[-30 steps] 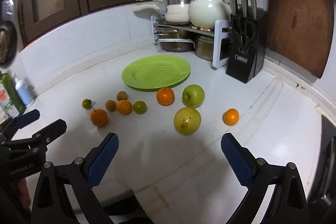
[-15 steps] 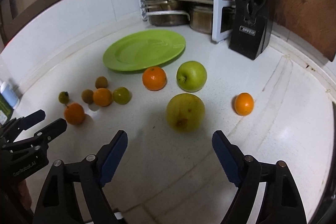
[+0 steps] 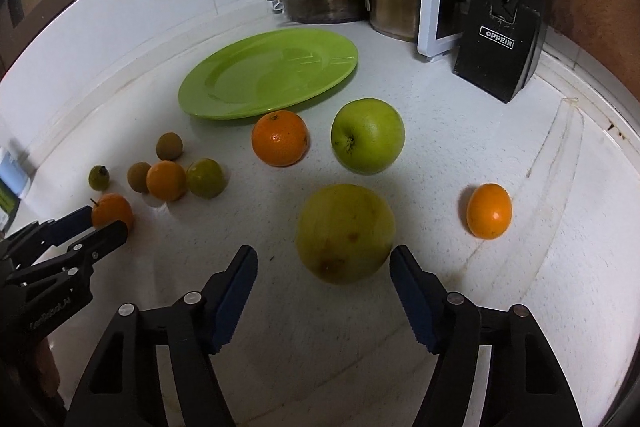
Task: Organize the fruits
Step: 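Grasp the orange with the left gripper while the right gripper grasps the yellow pear, then carry the orange and yellow pear over the green plate with both grippers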
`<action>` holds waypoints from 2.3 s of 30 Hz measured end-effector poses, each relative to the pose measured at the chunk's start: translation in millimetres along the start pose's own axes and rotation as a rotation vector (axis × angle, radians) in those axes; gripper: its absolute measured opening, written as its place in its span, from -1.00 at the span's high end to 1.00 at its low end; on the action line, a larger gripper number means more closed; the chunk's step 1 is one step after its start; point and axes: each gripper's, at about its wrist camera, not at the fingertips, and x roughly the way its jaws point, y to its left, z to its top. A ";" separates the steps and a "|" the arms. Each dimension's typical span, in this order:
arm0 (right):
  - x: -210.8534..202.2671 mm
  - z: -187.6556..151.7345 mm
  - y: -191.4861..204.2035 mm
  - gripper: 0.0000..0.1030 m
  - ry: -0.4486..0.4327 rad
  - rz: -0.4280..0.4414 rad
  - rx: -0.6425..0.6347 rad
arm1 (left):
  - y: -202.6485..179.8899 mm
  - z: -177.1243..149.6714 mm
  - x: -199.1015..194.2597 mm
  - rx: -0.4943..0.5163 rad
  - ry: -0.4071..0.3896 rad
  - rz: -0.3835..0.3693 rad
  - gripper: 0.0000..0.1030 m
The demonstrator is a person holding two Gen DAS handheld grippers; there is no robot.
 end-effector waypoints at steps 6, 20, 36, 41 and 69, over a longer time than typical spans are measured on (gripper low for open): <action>5.2 4.7 -3.5 -0.26 0.006 -0.003 -0.008 | -0.1 3.9 5.7 0.008 -0.005 0.019 0.04; 7.7 9.5 -4.5 0.02 0.002 -0.037 -0.036 | 3.9 5.3 12.6 0.011 0.000 0.025 0.19; -7.4 11.9 0.7 0.03 -0.029 0.020 -0.030 | 3.3 6.3 -8.6 0.015 -0.031 -0.008 0.20; -17.2 17.5 3.5 0.03 -0.067 0.037 -0.045 | -0.2 16.6 -19.3 0.023 -0.074 -0.013 0.20; 3.4 135.9 12.4 0.03 -0.161 0.132 -0.142 | -5.1 130.2 4.8 0.115 -0.156 -0.079 0.20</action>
